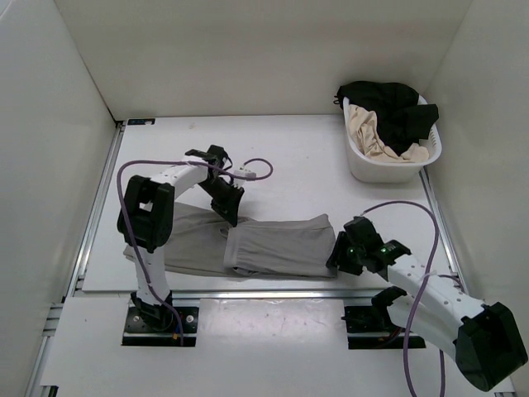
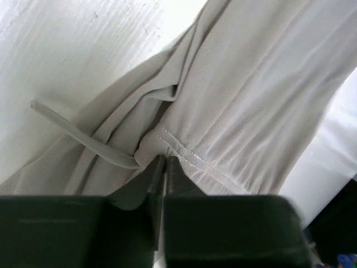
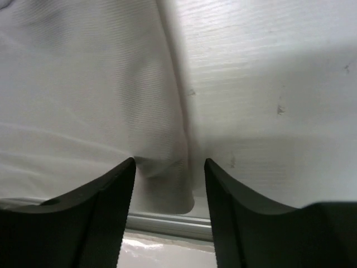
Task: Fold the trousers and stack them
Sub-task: Fold the trousers
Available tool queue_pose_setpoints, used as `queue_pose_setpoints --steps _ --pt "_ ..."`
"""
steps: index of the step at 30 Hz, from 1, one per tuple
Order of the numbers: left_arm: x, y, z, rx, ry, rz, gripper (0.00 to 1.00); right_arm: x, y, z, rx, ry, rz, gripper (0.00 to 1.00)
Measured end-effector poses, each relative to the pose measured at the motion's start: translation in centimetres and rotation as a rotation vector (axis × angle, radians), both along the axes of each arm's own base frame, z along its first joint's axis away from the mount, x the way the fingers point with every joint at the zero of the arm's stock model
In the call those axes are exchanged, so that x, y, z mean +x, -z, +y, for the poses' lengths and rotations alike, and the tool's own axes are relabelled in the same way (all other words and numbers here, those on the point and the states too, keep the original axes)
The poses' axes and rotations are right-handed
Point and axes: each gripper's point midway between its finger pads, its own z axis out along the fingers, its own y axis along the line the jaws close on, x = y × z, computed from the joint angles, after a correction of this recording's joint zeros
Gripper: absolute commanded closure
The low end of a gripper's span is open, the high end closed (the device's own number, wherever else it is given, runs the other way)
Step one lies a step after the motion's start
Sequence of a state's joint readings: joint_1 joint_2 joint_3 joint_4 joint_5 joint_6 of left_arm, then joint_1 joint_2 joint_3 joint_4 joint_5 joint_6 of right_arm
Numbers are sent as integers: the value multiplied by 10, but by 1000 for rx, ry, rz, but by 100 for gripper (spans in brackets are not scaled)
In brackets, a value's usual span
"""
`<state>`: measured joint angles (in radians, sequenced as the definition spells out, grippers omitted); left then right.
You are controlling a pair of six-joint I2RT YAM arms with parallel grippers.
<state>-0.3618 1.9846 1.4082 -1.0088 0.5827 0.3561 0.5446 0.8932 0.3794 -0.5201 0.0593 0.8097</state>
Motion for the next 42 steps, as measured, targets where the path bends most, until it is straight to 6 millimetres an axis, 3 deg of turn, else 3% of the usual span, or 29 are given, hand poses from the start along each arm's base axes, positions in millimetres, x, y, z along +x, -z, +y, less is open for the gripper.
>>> queue_pose_setpoints --steps 1,2,8,11,14,18,19,22,27,30,35,39,42 --pt "1 -2 0 -5 -2 -13 53 4 -4 2 1 -6 -17 36" --pt "-1 -4 0 -8 7 -18 46 6 -6 2 -3 -15 -23 33" --pt "-26 -2 0 6 54 36 34 15 -12 -2 -56 -46 -29 30" --pt "-19 -6 14 27 20 23 24 28 -16 4 -51 -44 -40 30" --pt "-1 -17 45 73 -70 -36 21 38 -8 7 -57 -33 -13 35" --pt "25 -33 108 141 -253 -145 16 50 -2 9 -75 -14 38 46" --pt "26 -34 126 170 -297 -164 16 51 -2 10 -77 -13 44 59" --pt "15 -21 179 274 -416 -159 16 49 2 10 -75 -11 62 79" --pt "-8 5 229 386 -507 -82 15 53 2 4 -62 27 82 96" --pt "-4 12 241 424 -510 -87 15 64 -1 -12 -86 85 103 100" --pt "6 18 244 433 -508 -82 10 94 -17 -58 -130 203 96 100" --pt "30 5 235 408 -493 -143 5 106 -30 -96 -169 257 82 100" --pt "45 -1 212 380 -445 -180 3 108 -40 -117 -216 258 95 100"
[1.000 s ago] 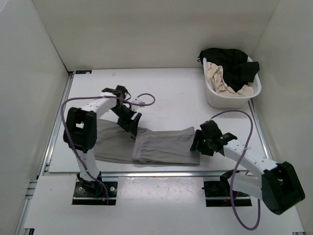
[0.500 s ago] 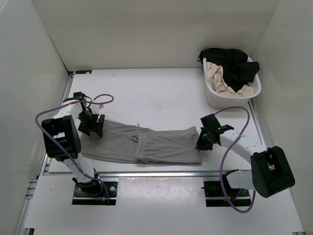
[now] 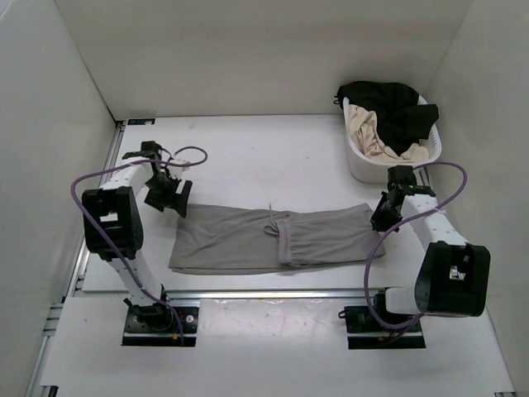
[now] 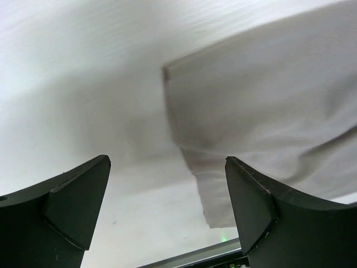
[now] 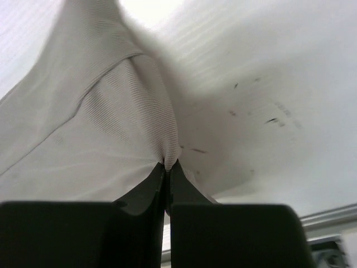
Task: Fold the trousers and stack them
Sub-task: Fold the trousers
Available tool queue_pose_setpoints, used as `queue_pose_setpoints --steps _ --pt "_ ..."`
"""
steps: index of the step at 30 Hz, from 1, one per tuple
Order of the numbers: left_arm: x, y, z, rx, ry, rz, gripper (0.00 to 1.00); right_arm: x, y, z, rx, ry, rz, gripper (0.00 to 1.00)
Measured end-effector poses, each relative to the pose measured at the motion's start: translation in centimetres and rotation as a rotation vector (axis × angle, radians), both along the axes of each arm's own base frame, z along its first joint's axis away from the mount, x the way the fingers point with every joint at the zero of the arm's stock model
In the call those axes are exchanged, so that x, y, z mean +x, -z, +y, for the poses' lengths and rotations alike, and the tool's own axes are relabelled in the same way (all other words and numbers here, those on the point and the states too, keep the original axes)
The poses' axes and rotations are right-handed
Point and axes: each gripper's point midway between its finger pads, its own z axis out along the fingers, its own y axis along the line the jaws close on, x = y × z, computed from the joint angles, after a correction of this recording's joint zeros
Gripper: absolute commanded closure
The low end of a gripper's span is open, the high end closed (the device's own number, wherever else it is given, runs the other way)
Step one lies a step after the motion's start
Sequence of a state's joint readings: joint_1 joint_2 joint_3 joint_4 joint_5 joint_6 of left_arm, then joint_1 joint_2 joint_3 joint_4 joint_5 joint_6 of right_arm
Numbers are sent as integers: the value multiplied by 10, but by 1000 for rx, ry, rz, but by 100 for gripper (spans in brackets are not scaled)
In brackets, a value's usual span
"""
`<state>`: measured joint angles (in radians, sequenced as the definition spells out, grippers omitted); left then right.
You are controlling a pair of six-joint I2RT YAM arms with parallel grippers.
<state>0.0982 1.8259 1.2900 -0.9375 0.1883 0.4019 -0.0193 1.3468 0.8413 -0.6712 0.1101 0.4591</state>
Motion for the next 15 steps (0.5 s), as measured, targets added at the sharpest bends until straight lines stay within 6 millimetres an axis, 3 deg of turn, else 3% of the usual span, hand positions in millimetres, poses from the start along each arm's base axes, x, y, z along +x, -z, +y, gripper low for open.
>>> queue_pose_setpoints --steps 4,9,13,15 --pt "-5 6 -28 -24 65 24 3 15 -29 -13 -62 -39 -21 100" --pt "-29 25 -27 -15 56 102 2 36 -77 -16 -96 -76 -126 100" --pt "-33 29 -24 -6 49 122 0 27 -83 -7 -126 -124 -118 100" --pt "-33 29 -24 -2 48 123 0 22 -83 13 -139 -181 -103 100"
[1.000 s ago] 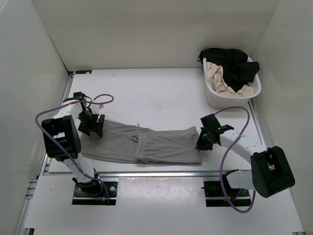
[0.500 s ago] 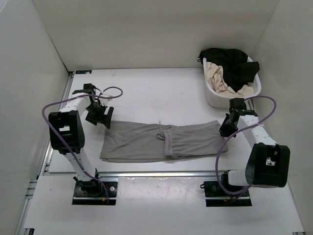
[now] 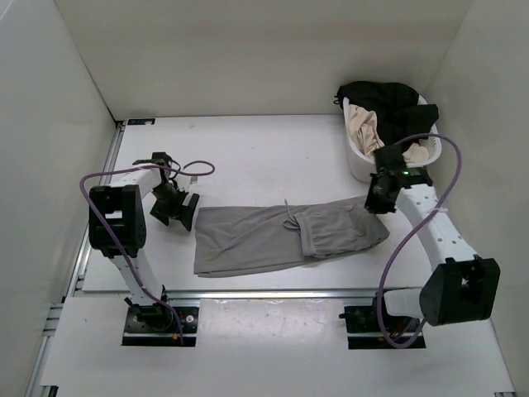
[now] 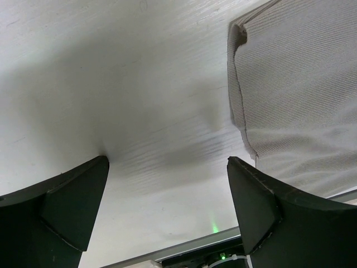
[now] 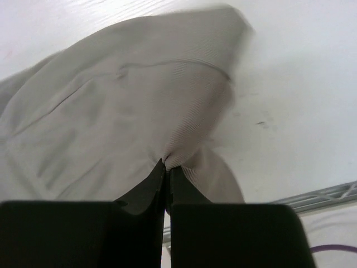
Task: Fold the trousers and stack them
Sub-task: Fold the trousers
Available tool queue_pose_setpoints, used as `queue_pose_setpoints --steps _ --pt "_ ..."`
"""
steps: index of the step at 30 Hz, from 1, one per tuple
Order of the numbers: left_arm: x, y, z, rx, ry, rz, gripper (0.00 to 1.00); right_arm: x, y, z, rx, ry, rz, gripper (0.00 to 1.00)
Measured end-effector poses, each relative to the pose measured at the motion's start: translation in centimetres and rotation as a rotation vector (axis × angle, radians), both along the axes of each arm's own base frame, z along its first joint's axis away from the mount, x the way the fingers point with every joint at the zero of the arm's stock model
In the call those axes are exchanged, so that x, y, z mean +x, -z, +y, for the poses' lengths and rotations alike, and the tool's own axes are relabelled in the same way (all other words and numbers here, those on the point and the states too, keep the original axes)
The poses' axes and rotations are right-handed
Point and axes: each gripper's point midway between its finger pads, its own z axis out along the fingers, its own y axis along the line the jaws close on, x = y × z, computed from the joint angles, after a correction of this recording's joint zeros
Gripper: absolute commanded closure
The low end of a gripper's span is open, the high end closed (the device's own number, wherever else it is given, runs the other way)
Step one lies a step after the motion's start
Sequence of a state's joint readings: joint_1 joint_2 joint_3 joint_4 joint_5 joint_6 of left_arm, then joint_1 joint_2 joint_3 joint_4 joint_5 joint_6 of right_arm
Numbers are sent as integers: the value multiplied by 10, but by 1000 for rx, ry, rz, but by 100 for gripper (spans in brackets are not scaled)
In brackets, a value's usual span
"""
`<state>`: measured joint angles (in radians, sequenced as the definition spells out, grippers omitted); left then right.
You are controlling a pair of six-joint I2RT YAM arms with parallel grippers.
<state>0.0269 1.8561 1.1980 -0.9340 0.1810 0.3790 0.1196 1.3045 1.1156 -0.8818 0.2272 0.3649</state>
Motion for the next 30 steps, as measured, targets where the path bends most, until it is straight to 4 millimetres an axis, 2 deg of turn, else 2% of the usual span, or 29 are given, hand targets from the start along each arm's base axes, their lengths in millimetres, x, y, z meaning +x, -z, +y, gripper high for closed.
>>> queue_pose_setpoints --steps 4,9,12,16,19,22,26,29,30 --pt "0 0 0 2 -3 1 0 -9 -7 75 -2 -180 -4 100" --pt "0 0 -1 -6 -5 2 0 -21 -31 196 41 -373 -82 100" --pt "1 1 -1 -5 -9 11 0 -34 -36 255 81 -450 -108 100" --pt "2 1 -1 1 -7 31 0 -38 -35 331 116 -536 -123 100" --pt "7 1 1 11 -6 35 0 -35 -20 387 159 -588 -123 100" --pt "15 0 2 15 -5 25 0 -37 10 427 181 -615 -86 100" --pt "23 1 3 18 8 16 2 -47 42 467 180 -639 -53 100" --pt "27 2 6 26 20 19 21 -63 42 482 193 -657 -54 100" --pt "28 3 8 28 20 18 36 -68 37 485 198 -661 -63 100"
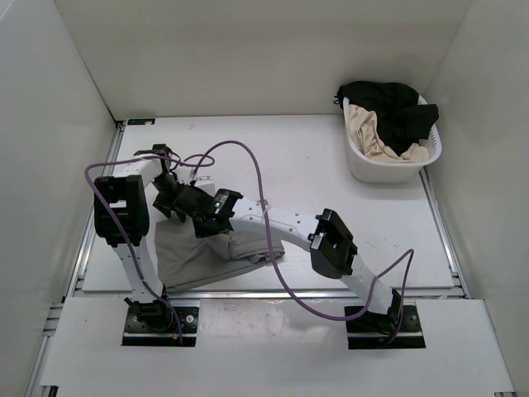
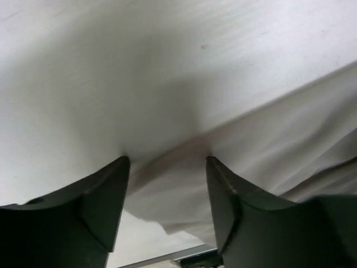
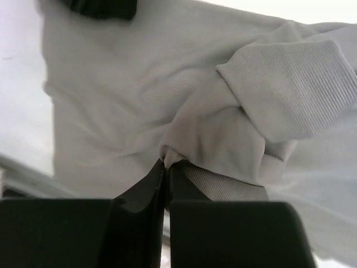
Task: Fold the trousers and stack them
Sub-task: Fold the trousers
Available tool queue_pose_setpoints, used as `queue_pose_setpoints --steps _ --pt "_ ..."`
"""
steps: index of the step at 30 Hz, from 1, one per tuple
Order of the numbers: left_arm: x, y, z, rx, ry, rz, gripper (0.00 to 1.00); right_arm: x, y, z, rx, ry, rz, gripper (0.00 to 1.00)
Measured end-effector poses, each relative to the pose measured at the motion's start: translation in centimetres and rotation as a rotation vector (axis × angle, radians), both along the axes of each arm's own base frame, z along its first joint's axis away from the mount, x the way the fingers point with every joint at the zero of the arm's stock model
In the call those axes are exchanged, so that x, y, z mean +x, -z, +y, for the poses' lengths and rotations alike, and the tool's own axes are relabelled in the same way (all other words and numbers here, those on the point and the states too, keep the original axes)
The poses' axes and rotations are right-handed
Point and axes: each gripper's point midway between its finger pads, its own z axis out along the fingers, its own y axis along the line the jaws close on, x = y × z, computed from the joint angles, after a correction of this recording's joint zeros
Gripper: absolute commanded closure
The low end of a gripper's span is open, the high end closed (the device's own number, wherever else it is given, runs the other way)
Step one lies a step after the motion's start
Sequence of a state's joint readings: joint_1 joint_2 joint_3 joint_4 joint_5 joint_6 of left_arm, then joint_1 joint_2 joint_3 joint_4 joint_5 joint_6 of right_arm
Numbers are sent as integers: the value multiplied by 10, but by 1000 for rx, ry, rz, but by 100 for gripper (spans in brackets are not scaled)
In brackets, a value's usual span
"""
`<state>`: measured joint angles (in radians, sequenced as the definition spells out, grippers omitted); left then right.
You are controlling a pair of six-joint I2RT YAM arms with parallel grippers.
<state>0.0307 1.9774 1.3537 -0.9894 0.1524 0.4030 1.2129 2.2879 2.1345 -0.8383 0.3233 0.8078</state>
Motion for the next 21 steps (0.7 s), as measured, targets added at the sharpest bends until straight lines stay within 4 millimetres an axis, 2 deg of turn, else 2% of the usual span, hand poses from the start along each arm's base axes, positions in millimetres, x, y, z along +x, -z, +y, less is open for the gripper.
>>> queue_pose_setpoints --steps 3,8,10,12,15,18,21 --pt "8 2 7 3 5 -19 61 -9 -21 3 32 1 -26 100" --pt "16 -2 28 -12 -25 -66 81 -7 -53 -10 49 24 -60 100" --pt "17 -12 46 -7 -47 -102 81 -3 -59 -17 44 47 -74 100" --pt "15 -29 63 -5 -58 -144 67 -2 -60 -28 32 75 -81 100" --pt "7 -58 80 -17 -31 -189 62 0 -54 -56 -18 131 -91 100" --pt "-7 -65 70 -40 81 -176 59 10 -52 -85 -55 191 -111 100" --pt "-35 -45 38 -88 250 -79 59 22 -54 -117 -79 266 -132 100"
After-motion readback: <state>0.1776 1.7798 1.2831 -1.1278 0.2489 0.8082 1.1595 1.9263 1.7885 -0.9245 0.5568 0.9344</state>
